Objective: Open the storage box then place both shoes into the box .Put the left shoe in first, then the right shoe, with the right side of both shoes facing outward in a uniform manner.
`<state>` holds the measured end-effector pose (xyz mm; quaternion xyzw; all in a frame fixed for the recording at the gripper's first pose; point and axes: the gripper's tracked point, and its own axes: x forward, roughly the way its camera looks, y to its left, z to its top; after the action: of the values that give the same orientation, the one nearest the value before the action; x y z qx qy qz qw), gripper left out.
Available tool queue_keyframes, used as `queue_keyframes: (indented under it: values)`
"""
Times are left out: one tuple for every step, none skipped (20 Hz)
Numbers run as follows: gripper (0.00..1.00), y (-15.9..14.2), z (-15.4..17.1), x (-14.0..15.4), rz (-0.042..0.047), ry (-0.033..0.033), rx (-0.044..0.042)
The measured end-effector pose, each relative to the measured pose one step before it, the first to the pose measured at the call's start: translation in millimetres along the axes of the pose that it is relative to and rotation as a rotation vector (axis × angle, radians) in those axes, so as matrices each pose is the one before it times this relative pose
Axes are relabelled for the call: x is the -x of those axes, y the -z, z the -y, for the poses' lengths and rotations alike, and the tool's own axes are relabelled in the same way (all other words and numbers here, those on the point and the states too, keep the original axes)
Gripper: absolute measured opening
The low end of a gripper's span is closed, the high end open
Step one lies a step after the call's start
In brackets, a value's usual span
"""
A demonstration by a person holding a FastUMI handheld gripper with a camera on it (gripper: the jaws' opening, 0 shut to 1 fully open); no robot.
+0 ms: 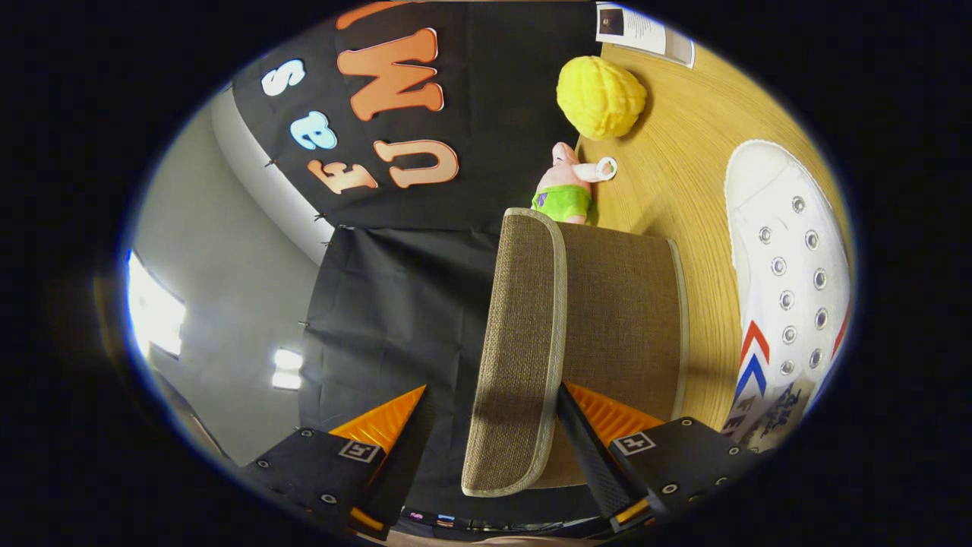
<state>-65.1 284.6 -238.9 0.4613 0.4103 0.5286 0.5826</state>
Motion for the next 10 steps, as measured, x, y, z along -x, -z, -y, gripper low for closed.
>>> queue_keyframes:
  values:
    - [0.94,-1.4,-4.44,2.76,0.00965,-0.02071,-0.01287]
    - [0.9,-3.49,-3.29,2.11,0.01799,-0.0187,-0.01578]
    - [0.88,-4.47,-3.46,2.37,0.02028,-0.01508,-0.01734]
    - [0.84,-1.19,-3.43,-0.06,0.01171,-0.00929,-0.01484]
    - [0.8,-0.23,-2.46,-0.08,0.0026,-0.00628,-0.00648]
    - [0.74,1.59,-3.79,-0.07,-0.00184,-0.006,-0.00026]
    - [0.7,1.88,-2.62,-1.76,-0.00264,-0.00289,-0.00037]
    - [0.57,-0.96,0.73,-2.74,0.01284,0.02064,0.00606]
    - [0.44,-1.42,3.21,-3.09,0.01329,0.02537,0.00704]
    - [0.21,0.88,-4.38,-1.3,0.0039,-0.00129,-0.00737]
